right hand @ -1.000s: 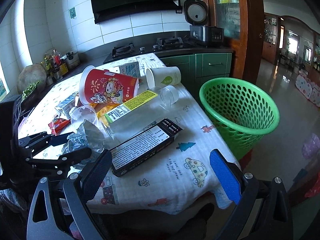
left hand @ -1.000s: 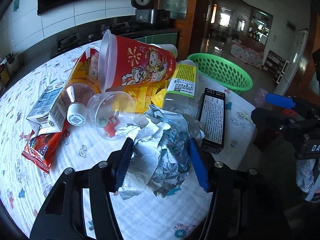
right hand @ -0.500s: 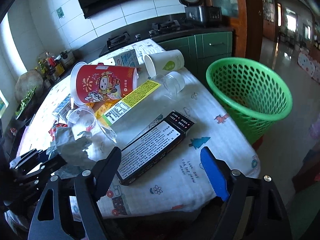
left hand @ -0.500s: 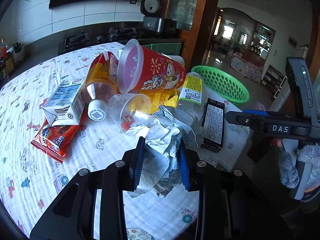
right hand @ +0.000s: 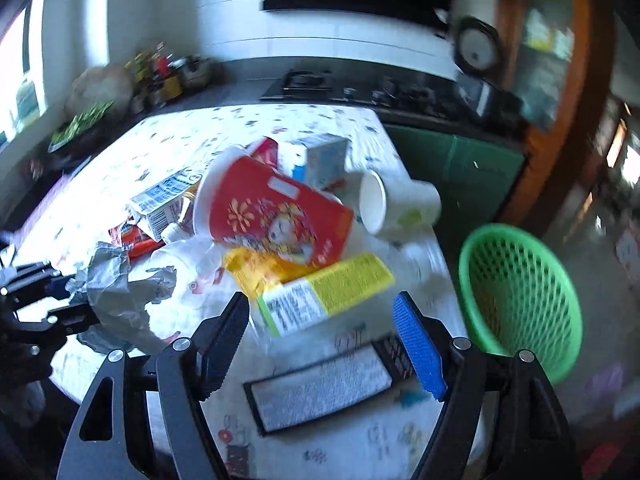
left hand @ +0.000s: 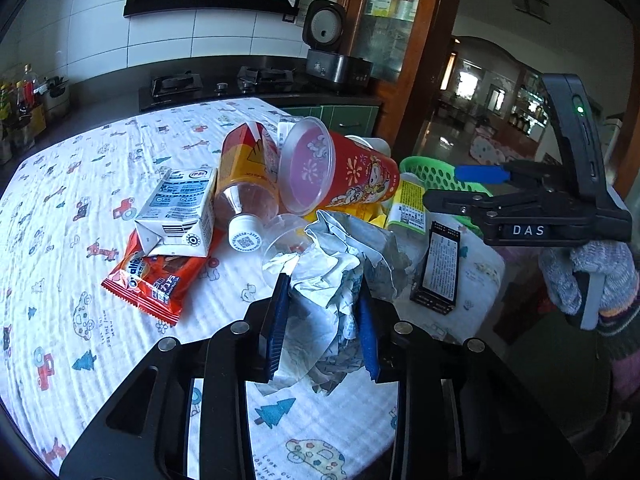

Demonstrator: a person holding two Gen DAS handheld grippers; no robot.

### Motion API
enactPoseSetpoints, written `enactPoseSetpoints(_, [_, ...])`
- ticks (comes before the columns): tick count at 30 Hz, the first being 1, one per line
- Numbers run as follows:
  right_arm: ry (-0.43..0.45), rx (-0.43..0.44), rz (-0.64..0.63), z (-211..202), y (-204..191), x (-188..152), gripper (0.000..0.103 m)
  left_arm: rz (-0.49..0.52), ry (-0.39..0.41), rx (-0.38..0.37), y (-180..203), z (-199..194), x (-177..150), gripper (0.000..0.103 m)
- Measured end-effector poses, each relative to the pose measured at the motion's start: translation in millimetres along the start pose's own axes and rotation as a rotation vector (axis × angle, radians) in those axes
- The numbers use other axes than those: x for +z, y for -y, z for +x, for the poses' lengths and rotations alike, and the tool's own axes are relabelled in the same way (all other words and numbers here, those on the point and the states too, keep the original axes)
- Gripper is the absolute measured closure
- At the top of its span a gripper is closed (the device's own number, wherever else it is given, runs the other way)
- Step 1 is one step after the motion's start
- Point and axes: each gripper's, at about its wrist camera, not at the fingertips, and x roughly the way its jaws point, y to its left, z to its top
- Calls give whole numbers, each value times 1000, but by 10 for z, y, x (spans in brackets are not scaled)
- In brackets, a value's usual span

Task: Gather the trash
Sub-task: 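Grasp the crumpled foil with the left tool while the right tool grasps the red paper cup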

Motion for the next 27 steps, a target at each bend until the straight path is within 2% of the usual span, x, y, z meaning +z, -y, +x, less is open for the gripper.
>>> enactPoseSetpoints(7, [-33, 56, -268, 322, -110, 348, 18, -45, -18, 18, -95, -31, 8, 72])
enactPoseSetpoints(11, [-71, 90, -438, 510, -274, 403, 13, -63, -34, 28, -128, -10, 37, 72])
enactPoseSetpoints(16, [-96, 86, -637, 689, -440, 426, 11, -77, -47, 26, -160, -8, 62, 72])
enactPoseSetpoints(22, [-131, 130, -776, 952, -540, 485, 10, -95, -65, 20, -207, 61, 91, 72])
enactPoseSetpoints(26, [-136, 135, -825, 1096, -583, 452, 11, -97, -68, 25, -237, 65, 124, 72])
enactPoseSetpoints(27, [-133, 138, -827, 1116, -586, 442, 14, -96, -69, 25, -239, 65, 131, 72])
